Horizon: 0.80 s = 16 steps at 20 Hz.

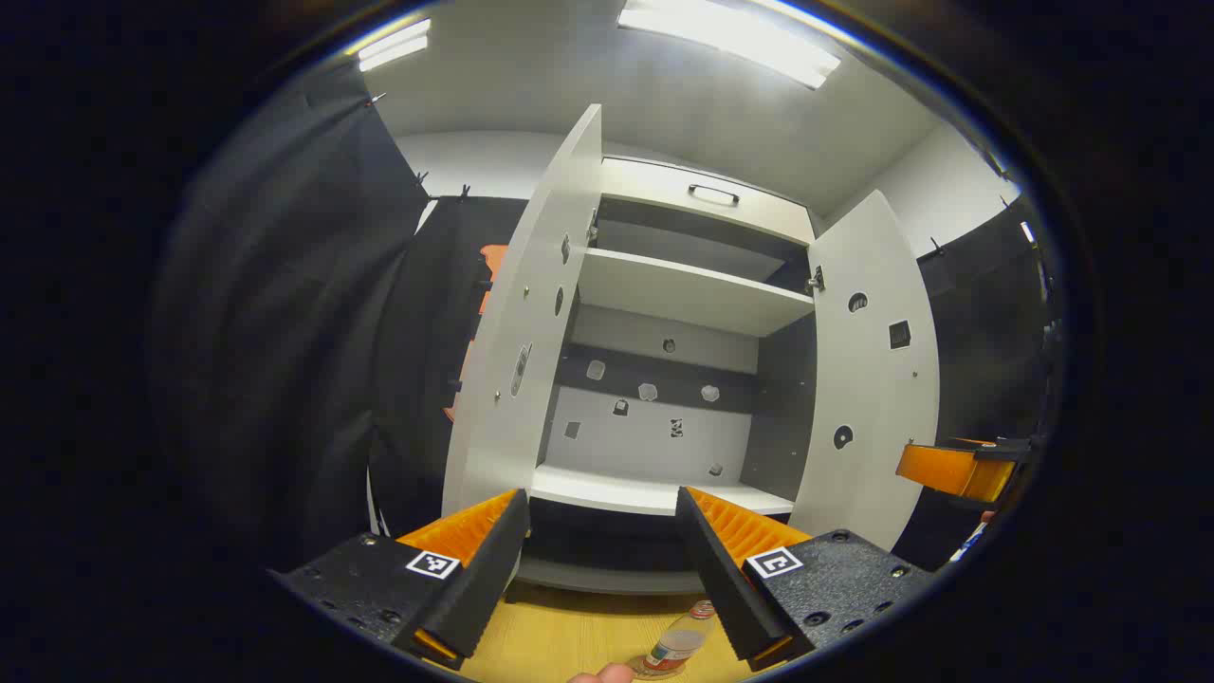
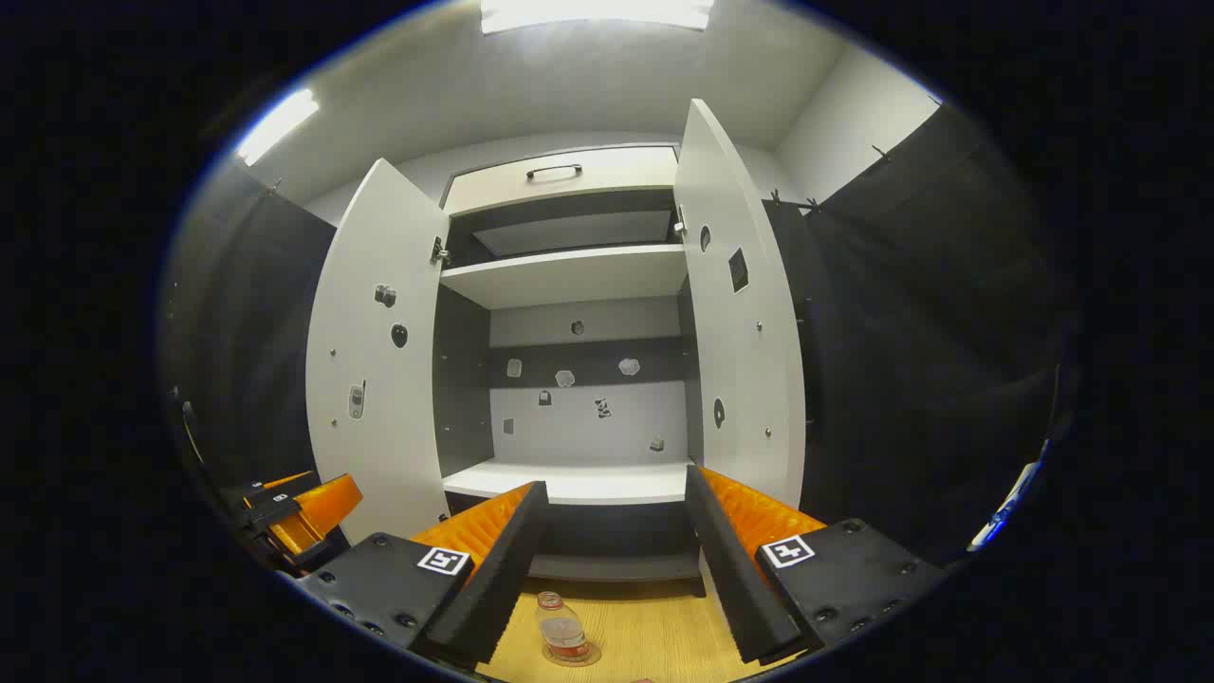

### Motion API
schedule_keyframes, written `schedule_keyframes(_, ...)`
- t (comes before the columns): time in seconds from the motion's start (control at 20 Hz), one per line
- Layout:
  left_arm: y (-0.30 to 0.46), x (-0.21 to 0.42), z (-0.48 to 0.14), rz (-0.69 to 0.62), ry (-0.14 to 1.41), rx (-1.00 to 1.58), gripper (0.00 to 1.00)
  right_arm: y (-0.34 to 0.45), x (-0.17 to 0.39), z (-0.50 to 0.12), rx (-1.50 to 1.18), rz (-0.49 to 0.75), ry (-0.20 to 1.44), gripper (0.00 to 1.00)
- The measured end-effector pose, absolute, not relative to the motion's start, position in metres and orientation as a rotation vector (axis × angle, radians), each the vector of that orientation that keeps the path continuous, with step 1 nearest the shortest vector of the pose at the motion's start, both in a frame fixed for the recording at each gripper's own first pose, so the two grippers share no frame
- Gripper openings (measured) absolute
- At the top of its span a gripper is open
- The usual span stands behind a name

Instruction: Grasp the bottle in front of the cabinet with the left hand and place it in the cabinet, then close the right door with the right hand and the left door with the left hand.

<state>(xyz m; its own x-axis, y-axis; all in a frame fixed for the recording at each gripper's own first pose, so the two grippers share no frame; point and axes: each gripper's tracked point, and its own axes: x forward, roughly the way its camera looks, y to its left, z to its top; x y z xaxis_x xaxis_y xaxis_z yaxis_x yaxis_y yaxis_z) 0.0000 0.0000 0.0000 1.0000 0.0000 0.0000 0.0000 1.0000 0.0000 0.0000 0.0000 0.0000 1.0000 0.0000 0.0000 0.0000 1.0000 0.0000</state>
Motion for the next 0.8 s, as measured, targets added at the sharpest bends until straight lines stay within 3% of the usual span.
schedule_keyframes(0.8, -0.0015, -0.0025, -0.0014, -0.009, 0.007, 0.001, 0.94, -0.0023, -0.0009, -0.0025, 0.006, -0.012, 0.002, 0.96)
